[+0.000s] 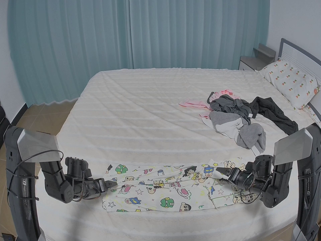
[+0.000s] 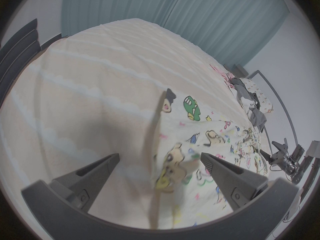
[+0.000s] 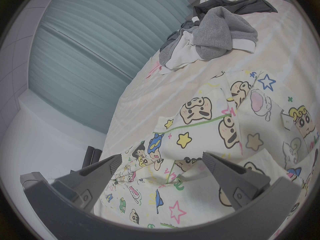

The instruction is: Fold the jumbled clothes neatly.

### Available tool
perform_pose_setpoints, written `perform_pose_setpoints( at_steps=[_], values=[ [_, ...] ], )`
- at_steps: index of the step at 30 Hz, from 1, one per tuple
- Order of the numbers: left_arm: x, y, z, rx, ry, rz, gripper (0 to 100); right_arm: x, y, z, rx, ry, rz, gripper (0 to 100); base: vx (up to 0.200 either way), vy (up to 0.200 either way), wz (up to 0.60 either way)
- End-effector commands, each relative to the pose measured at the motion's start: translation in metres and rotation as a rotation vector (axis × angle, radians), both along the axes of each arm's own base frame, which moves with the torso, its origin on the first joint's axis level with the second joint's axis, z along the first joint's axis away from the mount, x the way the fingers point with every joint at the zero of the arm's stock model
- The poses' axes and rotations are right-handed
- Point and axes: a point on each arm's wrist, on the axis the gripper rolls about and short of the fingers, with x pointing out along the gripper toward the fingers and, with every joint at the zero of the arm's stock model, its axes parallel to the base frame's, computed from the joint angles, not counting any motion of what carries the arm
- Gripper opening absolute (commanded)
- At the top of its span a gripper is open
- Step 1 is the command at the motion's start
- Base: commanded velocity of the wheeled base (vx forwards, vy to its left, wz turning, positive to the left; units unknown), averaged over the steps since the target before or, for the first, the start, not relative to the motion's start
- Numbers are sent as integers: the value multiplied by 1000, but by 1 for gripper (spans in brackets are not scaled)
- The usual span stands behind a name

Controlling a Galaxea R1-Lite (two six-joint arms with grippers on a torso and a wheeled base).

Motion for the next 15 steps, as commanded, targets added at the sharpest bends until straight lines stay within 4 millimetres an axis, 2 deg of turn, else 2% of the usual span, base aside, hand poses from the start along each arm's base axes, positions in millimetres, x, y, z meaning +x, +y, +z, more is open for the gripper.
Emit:
perform_pose_setpoints(
  at_steps=[1, 15],
  values=[
    [19, -23, 3, 17, -49, -14, 100, 0, 0, -1, 0, -4, 0, 100, 0, 0, 0],
    [14, -36, -9, 168, -37, -60, 100, 0, 0, -1, 0, -7, -2, 100, 0, 0, 0]
  ],
)
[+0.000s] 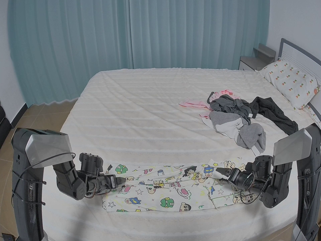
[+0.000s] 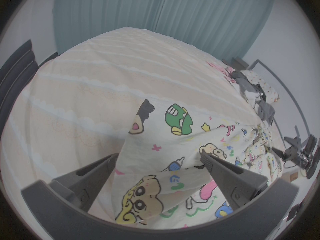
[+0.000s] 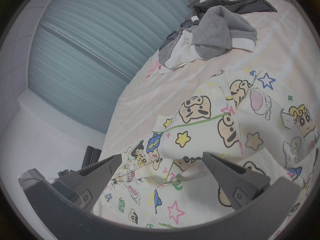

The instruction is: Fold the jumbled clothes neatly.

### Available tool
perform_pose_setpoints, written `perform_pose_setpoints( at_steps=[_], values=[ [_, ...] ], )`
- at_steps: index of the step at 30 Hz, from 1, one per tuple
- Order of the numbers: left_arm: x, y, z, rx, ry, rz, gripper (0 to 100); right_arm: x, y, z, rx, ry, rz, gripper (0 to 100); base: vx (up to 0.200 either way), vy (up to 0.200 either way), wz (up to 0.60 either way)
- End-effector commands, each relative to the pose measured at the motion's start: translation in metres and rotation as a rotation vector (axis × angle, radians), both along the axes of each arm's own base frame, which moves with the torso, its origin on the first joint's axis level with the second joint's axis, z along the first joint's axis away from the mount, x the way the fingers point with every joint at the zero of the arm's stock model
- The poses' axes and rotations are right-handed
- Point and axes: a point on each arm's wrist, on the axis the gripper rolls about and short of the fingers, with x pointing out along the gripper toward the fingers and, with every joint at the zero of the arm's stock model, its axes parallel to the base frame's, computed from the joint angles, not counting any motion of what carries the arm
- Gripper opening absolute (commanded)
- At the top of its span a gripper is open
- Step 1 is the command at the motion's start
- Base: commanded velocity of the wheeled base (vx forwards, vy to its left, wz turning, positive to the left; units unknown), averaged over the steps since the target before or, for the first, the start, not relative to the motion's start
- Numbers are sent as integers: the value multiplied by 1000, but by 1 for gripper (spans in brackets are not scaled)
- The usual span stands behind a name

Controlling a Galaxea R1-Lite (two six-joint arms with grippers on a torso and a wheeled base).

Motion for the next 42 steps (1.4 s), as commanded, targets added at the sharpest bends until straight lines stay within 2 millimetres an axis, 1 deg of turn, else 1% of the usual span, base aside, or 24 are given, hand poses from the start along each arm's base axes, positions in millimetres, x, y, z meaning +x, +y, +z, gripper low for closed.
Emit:
perform_pose_setpoints(
  at_steps=[1, 6, 7, 14, 18, 19, 24, 26, 30, 35, 38, 39, 40, 42],
  values=[
    [-3, -8, -4, 13, 15, -26, 100, 1, 0, 1, 3, -11, 0, 100, 0, 0, 0],
    [-3, -16, -4, 18, 28, -46, 100, 0, 0, 0, 3, -9, 0, 100, 0, 0, 0],
    [-3, -16, -3, 20, 33, -46, 0, 1, 0, 1, 3, -11, -1, 100, 0, 0, 0],
    [-8, -15, -2, 24, 59, -48, 0, 1, 0, 1, 4, -14, 0, 100, 0, 0, 0],
    [-9, -14, 2, 18, 52, -42, 0, 2, -1, 4, 11, -20, -2, 100, 0, 0, 0],
    [-8, -14, 6, 12, 42, -39, 0, 2, -2, 6, 15, -25, -7, 100, 0, 0, 0],
    [-7, -9, 19, -3, 13, -17, 0, 5, -5, 30, 40, -94, -22, 100, 0, 0, 0],
    [-7, -5, 22, -6, 6, -5, 0, 5, -6, 37, 63, -106, -33, 100, 0, 0, 0],
    [-8, 6, 28, -15, 5, 19, 0, 9, -13, 42, 95, -115, -73, 100, 0, 0, 0],
    [-6, 20, 31, -23, 39, 48, 0, 12, -20, 42, 103, -120, -82, 100, 0, 0, 0],
    [-4, 29, 39, -42, 24, 63, 0, 13, -26, 43, 110, -121, -85, 100, 0, 0, 0],
    [-4, 29, 39, -42, 24, 63, 0, 13, -26, 43, 110, -121, -85, 100, 0, 0, 0],
    [-2, 34, 42, -47, 12, 76, 0, 15, -30, 43, 114, -127, -95, 100, 0, 0, 0],
    [-2, 38, 42, -46, 11, 86, 0, 18, -31, 44, 124, -132, -105, 100, 0, 0, 0]
  ],
)
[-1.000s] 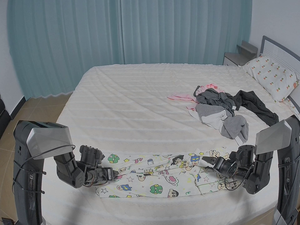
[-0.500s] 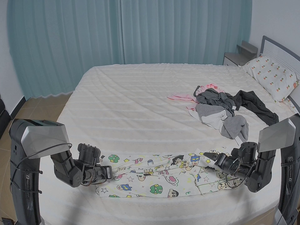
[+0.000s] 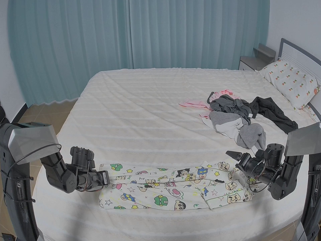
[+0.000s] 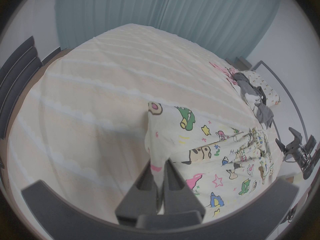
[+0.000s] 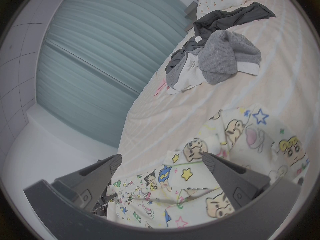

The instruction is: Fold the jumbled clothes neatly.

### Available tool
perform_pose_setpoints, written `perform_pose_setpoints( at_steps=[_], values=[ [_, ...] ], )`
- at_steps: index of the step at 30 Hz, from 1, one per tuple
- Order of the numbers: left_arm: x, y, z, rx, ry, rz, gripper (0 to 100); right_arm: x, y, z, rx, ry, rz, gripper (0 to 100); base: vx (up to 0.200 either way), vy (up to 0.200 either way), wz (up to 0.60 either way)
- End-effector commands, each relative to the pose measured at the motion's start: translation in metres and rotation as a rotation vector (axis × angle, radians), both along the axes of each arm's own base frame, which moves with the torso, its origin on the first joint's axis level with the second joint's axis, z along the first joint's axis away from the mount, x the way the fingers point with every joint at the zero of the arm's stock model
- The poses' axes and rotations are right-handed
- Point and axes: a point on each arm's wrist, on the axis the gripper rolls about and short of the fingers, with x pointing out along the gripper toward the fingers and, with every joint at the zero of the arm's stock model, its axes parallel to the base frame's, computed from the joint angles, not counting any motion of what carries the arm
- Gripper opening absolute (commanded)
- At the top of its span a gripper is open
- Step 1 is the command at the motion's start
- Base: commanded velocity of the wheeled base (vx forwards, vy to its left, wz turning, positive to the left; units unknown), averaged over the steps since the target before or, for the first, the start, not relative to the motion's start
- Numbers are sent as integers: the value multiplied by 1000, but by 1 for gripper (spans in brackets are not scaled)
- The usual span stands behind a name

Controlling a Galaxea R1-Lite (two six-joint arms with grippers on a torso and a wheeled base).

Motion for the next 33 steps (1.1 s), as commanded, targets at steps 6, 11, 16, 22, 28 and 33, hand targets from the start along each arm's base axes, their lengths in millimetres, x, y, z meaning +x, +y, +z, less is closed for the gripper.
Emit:
perform_pose_setpoints(
  at_steps=[6, 11, 16, 22, 28, 33],
  values=[
    [4, 24, 13, -5, -40, 68, 0, 6, -9, 3, 40, -16, -39, 100, 0, 0, 0],
    [4, 50, 25, -25, -54, 117, 0, 10, -13, 2, 42, -23, -54, 100, 0, 0, 0],
    [1, 85, 44, -56, -67, 164, 0, 11, -14, -2, 40, -13, -56, 100, 0, 0, 0],
    [-6, 136, 65, -15, -92, 246, 0, 10, -14, -4, 39, -6, -56, 100, 0, 0, 0],
    [-5, 182, 87, 28, -90, 324, 0, 11, -14, -7, 37, 3, -58, 100, 0, 0, 0],
    [-2, 195, 103, 35, -83, 350, 0, 10, -14, -8, 36, 4, -54, 100, 0, 0, 0]
  ],
)
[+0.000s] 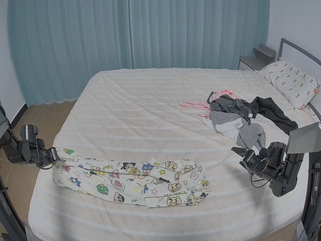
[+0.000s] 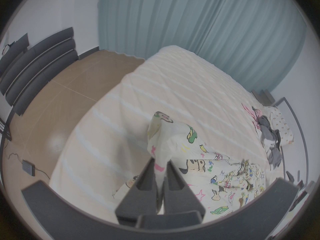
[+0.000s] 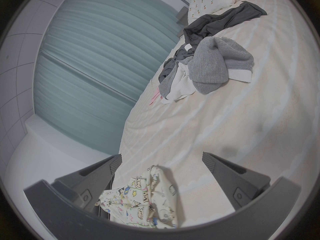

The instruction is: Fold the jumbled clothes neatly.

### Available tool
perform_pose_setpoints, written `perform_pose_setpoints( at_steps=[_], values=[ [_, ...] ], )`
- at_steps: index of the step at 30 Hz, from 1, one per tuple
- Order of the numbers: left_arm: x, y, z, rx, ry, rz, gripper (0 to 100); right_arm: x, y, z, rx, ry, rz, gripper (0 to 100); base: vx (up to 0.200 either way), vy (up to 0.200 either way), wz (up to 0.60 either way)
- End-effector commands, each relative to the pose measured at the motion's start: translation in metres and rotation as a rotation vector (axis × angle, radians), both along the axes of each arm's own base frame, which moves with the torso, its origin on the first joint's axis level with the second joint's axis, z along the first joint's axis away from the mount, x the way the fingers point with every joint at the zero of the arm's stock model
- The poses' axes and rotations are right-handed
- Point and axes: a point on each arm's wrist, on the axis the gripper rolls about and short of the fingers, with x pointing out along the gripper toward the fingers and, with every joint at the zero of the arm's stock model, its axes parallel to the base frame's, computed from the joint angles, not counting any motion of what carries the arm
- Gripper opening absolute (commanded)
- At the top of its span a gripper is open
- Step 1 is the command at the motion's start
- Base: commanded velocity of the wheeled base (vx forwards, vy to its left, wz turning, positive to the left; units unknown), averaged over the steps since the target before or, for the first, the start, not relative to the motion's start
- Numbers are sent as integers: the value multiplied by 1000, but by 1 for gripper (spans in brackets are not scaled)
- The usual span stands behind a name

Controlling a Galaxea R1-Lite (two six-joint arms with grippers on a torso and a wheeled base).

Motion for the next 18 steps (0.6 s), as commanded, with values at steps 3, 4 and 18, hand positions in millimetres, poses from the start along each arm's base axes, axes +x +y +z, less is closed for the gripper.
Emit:
perform_pose_setpoints(
  at_steps=[3, 4, 18],
  values=[
    [1, 7, 33, 37, -54, 17, 0, 0, 0, -2, -2, -2, 2, 100, 0, 0, 0],
    [2, -4, 37, 35, -53, -10, 0, 0, 0, -2, -1, -2, 4, 100, 0, 0, 0],
    [-11, -198, 62, 89, -64, -210, 0, -1, 3, -5, -6, 5, 11, 100, 0, 0, 0]
  ],
)
